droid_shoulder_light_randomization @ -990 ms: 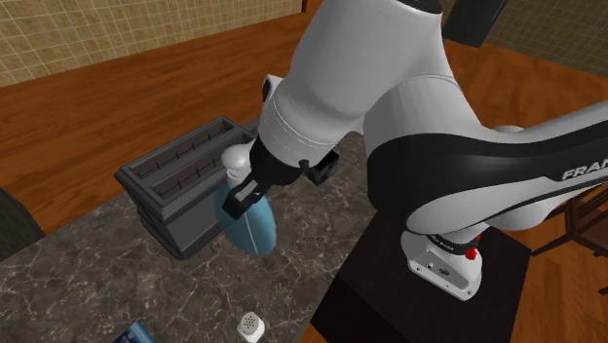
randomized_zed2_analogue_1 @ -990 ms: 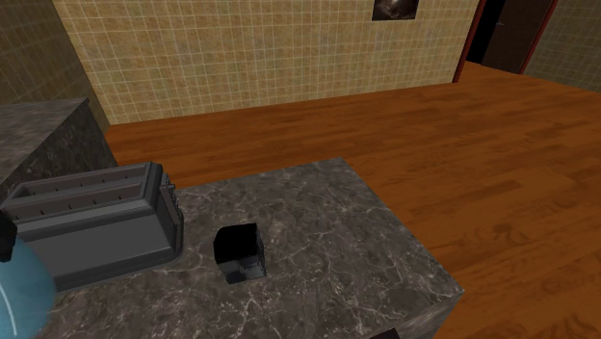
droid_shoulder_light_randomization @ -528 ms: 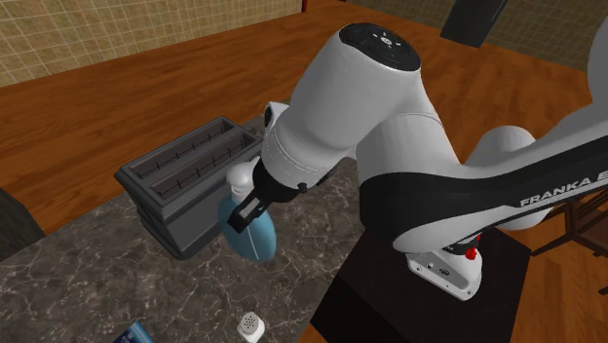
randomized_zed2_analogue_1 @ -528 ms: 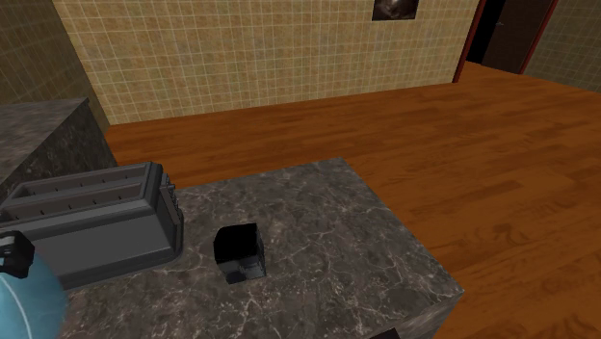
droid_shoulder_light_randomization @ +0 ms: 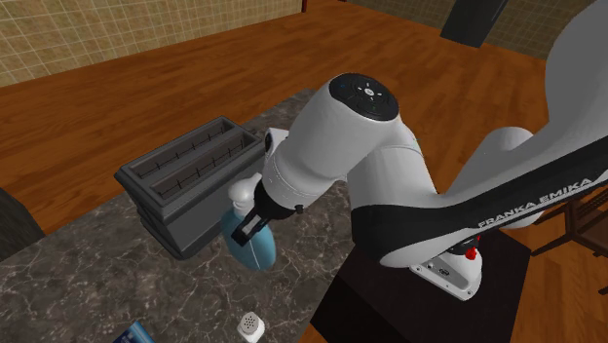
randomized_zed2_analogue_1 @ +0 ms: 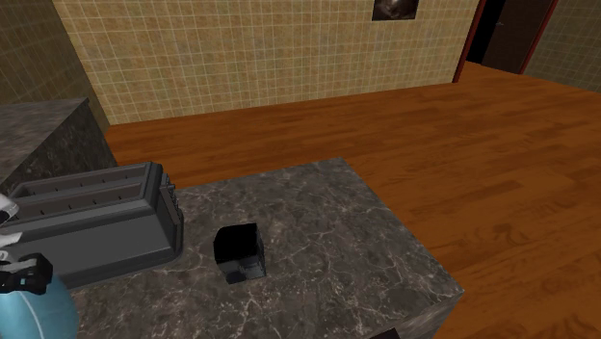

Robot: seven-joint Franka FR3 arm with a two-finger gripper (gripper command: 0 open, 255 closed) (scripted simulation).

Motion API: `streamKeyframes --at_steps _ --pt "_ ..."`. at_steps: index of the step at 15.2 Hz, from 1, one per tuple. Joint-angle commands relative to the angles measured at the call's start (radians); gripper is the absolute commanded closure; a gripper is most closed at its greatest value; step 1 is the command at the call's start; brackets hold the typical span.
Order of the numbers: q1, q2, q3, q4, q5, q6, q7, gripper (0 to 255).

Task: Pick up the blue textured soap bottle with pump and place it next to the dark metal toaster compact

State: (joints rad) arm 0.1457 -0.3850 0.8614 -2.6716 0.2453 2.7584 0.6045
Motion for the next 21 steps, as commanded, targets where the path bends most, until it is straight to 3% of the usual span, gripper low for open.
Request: streamKeyframes --at_steps 1,8,9,14,18,21 --pt "-0.014 0.014 0.015 -0.002 -0.010 0.018 0.009 255" --pt "-0.014 0.014 0.015 -0.002 -0.010 0.018 0.009 255" --pt "-0.014 0.014 0.015 -0.002 -0.010 0.018 0.009 0" --pt "-0.014 0.014 0.015 -0.002 -0.010 0.019 0.009 0" --pt "0.116 -0.145 -0.108 0.002 0.074 -0.148 -0.050 0" --pt "0.117 -0.144 -0.108 0.002 0.073 -0.148 -0.050 0"
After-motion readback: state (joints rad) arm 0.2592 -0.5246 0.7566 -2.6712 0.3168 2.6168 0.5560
